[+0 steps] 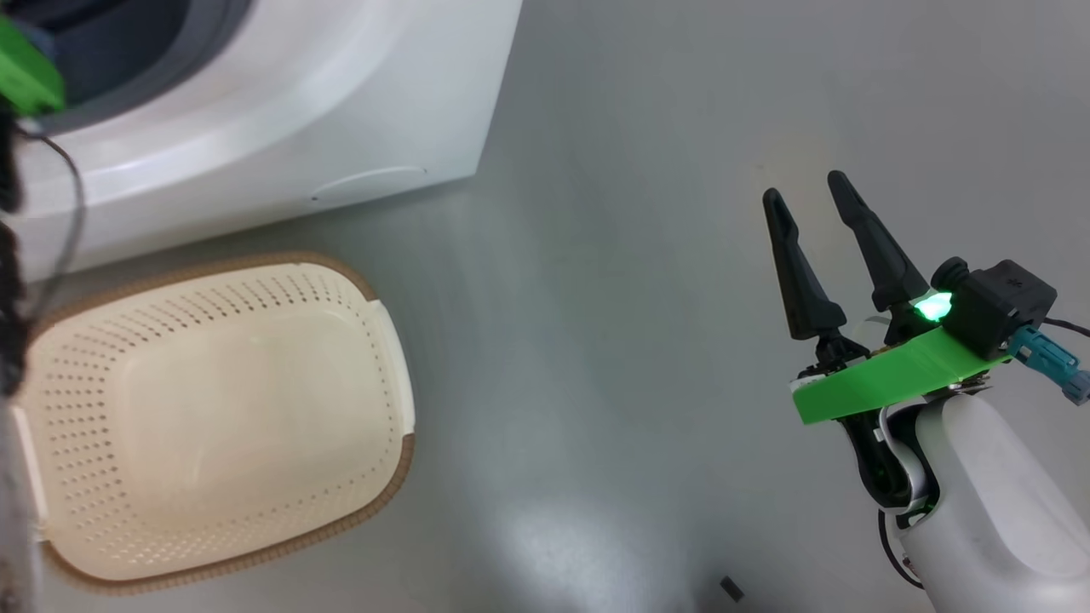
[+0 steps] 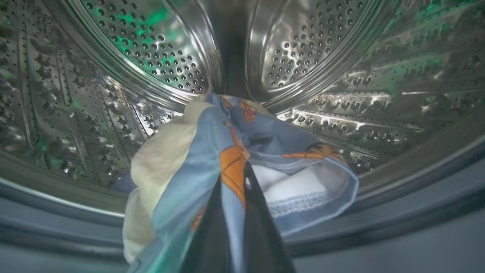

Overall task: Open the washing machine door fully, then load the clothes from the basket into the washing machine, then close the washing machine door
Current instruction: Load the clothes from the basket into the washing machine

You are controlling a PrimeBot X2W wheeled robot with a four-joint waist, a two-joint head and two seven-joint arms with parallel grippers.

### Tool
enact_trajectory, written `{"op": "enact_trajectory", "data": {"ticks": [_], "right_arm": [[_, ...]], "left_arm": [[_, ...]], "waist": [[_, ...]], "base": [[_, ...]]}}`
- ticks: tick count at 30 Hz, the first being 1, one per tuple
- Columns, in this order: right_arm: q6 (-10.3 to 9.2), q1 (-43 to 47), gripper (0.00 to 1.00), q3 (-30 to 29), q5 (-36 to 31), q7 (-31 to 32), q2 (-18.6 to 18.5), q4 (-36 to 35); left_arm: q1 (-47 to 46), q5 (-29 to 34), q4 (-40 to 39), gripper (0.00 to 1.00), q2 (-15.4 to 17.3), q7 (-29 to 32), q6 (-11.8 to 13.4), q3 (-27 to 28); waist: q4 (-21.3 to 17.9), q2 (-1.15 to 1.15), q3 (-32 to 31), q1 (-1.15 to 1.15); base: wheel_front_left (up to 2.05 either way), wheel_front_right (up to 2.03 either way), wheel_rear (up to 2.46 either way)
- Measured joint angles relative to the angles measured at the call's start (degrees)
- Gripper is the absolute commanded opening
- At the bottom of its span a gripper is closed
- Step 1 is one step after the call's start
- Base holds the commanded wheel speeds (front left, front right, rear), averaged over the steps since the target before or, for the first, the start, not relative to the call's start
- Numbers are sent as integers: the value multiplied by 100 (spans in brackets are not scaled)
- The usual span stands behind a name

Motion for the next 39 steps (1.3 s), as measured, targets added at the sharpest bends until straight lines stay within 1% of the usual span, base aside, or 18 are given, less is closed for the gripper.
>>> {"op": "enact_trajectory", "data": {"ticks": [4,6,10,13,18,21,23,24,25,26,28,30,33,35,39], "right_arm": [[0,-2,100,-29,-1,0,49,-57],[0,-20,100,-35,-1,0,71,-88],[0,-36,100,-76,-4,0,160,-197],[0,-104,100,-113,-18,0,215,-230],[0,-143,100,-142,-41,0,274,-264],[0,-150,100,-141,-45,0,312,-269],[0,-161,100,-140,-45,0,328,-269],[0,-162,100,-140,-45,0,331,-268],[0,-165,100,-136,-45,0,334,-268],[0,-171,100,-134,-45,0,334,-264],[0,-194,100,-124,-45,0,337,-253],[0,-236,100,-118,-45,0,341,-248],[0,-236,100,-113,-45,0,339,-235],[0,-235,100,-113,-45,0,339,-232],[0,-233,100,-114,-45,0,339,-209]], "left_arm": [[-383,3,-120,0,207,-193,-58,-26],[-573,0,-168,0,285,-252,-129,-34],[-875,68,-271,0,510,-309,-203,-222],[-1151,35,-376,0,641,-371,-247,-235],[-1431,-19,-567,0,724,-474,-268,-375],[-1450,-159,-800,0,725,-582,-288,-525],[-1451,-276,-821,0,727,-571,-294,-595],[-1451,-312,-791,3,728,-508,-294,-639],[-1451,-312,-734,38,742,-455,-294,-668],[-1452,-315,-681,100,760,-405,-294,-680],[-1455,-345,-564,100,802,-331,-294,-711],[-1462,-344,-380,100,820,-102,-292,-753],[-1471,-231,-137,100,829,326,-183,-957],[-1474,-214,-57,100,826,541,-167,-983],[-1475,-241,7,100,827,608,-167,-981]], "waist": [[-54,0,227,0],[-85,0,352,0],[-172,0,603,1],[-244,0,785,0],[-344,0,1025,1],[-386,0,1108,1],[-402,0,1133,1],[-401,0,1132,1],[-399,0,1129,1],[-399,0,1125,1],[-402,0,1115,1],[-405,0,1094,1],[-408,0,1052,1],[-408,0,1021,1],[-404,0,960,0]], "base": [[0,0,0],[0,0,0],[0,0,0],[0,0,0],[0,0,0],[0,0,0],[0,0,0],[0,0,0],[0,0,0],[0,0,0],[0,0,0],[0,0,0],[0,0,0],[0,0,0],[0,0,0]]}}
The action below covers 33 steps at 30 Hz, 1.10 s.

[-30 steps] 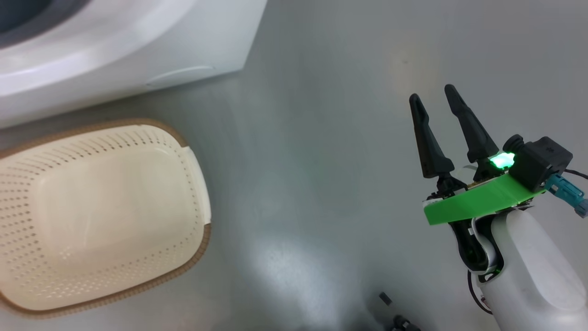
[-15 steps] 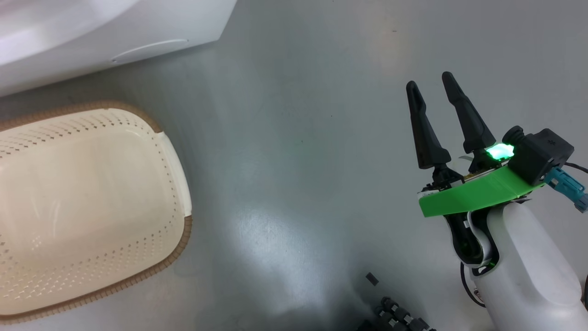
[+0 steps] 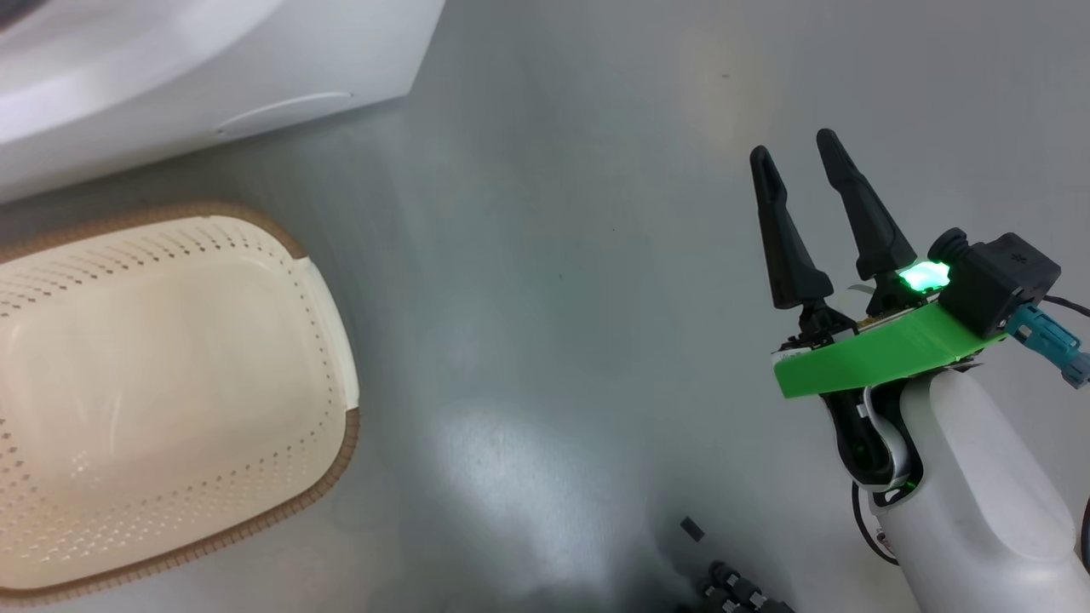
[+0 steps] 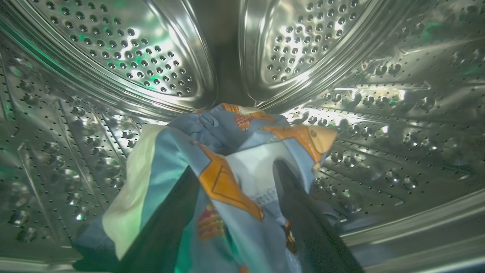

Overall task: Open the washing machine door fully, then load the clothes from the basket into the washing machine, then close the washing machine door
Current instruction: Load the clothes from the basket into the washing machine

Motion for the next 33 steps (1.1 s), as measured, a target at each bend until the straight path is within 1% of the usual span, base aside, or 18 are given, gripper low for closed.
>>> {"op": "enact_trajectory", "data": {"ticks": [4,8,18,22,27,29,33], "right_arm": [[0,2,100,-2,0,0,0,11],[0,3,100,1,0,0,-7,47],[0,11,100,45,1,0,-89,171],[0,19,100,98,3,0,-109,225],[0,125,100,100,25,0,-200,308],[0,215,100,99,31,0,-244,356],[0,249,100,100,47,0,-323,411]], "left_arm": [[8,-114,26,100,-3,-3,-3,41],[99,-220,44,100,-14,-154,-34,60],[931,-524,2,100,-92,-639,-113,27],[1393,-716,-221,100,-196,-891,-127,-105],[2068,-980,-546,100,-235,-1169,-127,-165],[2472,-1136,-737,100,-298,-1247,-127,-165],[3008,-1213,-1063,100,-404,-1281,-127,-164]], "waist": [[15,0,-121,0],[49,0,-275,0],[200,0,-776,-1],[278,0,-1031,-1],[390,0,-1379,-1],[470,0,-1590,-1],[590,0,-1872,-1]], "base": [[0,0,0],[0,0,0],[0,0,0],[0,0,0],[0,0,0],[0,0,0],[0,0,0]]}}
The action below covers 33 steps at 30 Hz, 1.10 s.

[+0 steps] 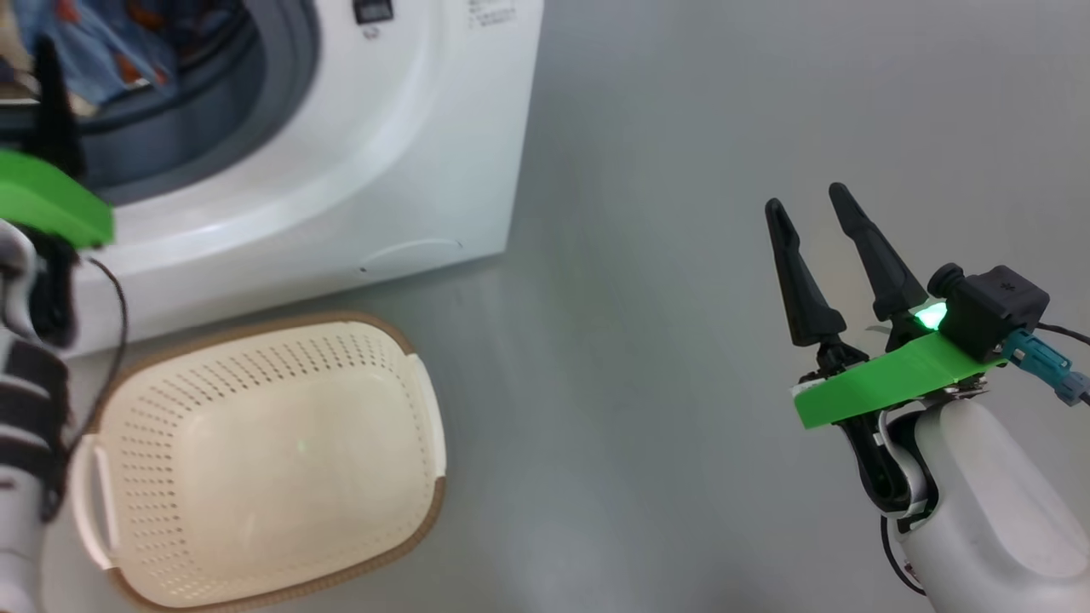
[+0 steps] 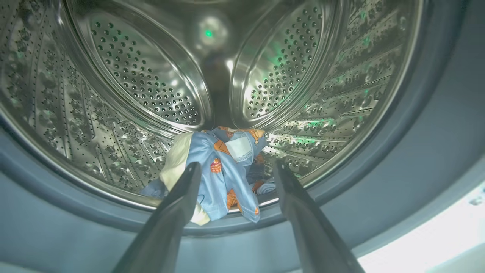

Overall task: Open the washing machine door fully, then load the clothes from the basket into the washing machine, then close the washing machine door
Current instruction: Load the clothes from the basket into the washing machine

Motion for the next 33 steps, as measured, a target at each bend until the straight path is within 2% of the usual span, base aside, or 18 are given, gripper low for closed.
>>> {"op": "enact_trajectory", "data": {"ticks": [6,12,18,33], "right_arm": [[0,193,100,1,7,1,-99,73],[0,261,100,35,57,1,-165,135],[0,451,100,53,107,1,-233,199],[0,750,100,33,162,1,-304,249]], "left_arm": [[806,94,-782,100,-107,-24,10,188],[1820,333,-1591,100,-199,-23,211,447],[2717,463,-2324,100,-305,-23,308,748],[4527,938,-3800,100,-717,-23,684,1145]], "waist": [[201,0,-416,0],[378,0,-815,0],[510,0,-1165,0],[724,0,-1740,1]], "base": [[0,0,0],[0,0,0],[0,0,0],[0,0,0]]}}
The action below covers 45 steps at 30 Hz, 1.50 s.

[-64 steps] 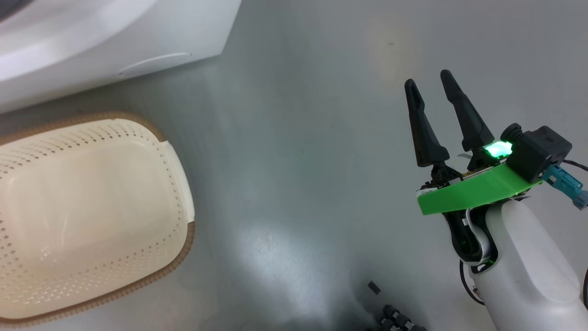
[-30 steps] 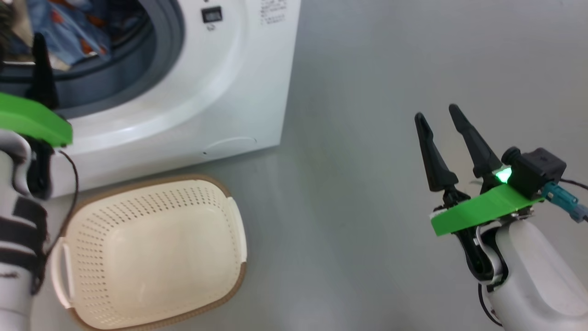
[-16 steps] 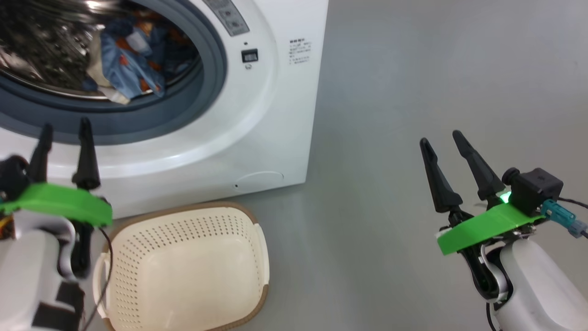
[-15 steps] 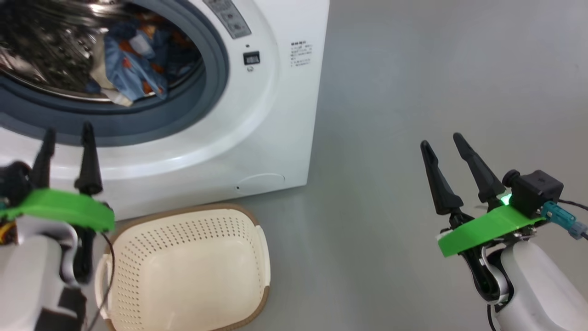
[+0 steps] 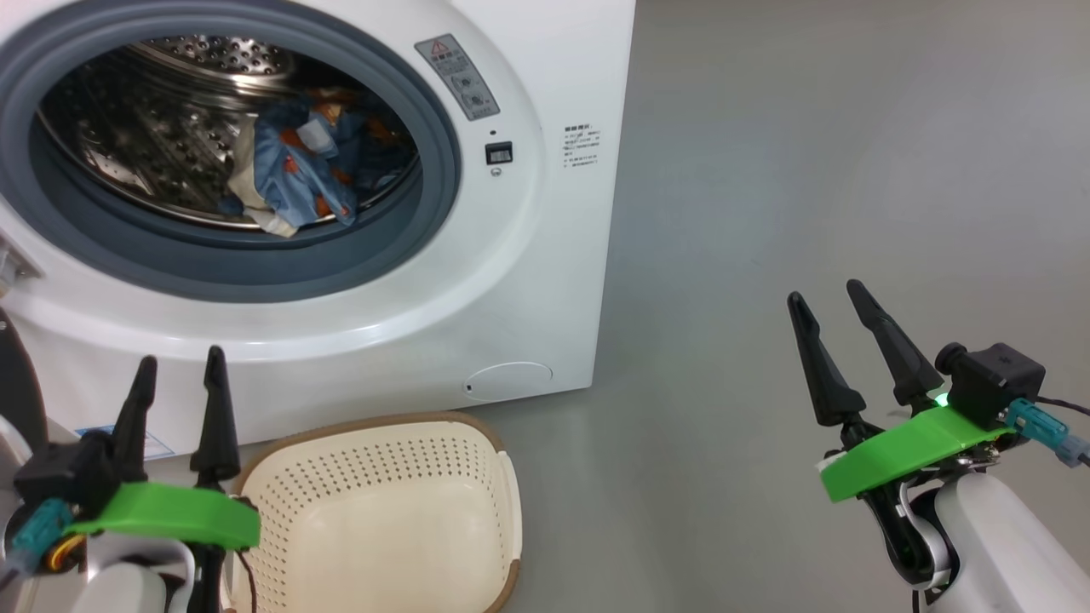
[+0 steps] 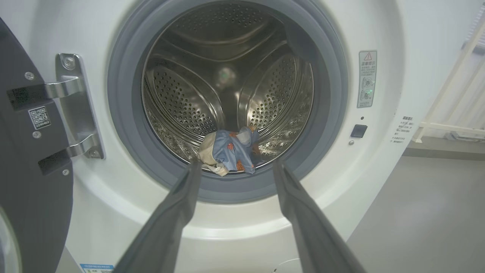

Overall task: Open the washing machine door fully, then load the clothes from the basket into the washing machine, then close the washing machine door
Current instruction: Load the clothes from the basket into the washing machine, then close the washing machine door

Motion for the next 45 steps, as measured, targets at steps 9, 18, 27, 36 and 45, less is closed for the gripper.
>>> {"op": "enact_trajectory", "data": {"ticks": [9,18,27,36,45], "right_arm": [[0,111,100,-29,1,0,-23,5],[0,180,100,-23,1,0,-32,19],[0,180,100,8,-7,0,-52,58],[0,180,100,18,-41,0,-62,87],[0,180,100,16,-74,0,-59,88]], "left_arm": [[538,252,-471,100,-149,0,75,165],[680,337,-615,100,-229,0,65,209],[749,548,-700,100,-287,0,64,335],[750,628,-715,100,-345,0,21,378],[765,635,-714,100,-386,0,14,399]], "waist": [[73,0,-113,1],[105,0,-191,1],[94,0,-238,1],[115,0,-240,1],[132,0,-237,1]], "base": [[0,0,0],[0,0,0],[0,0,0],[0,0,0],[0,0,0]]}}
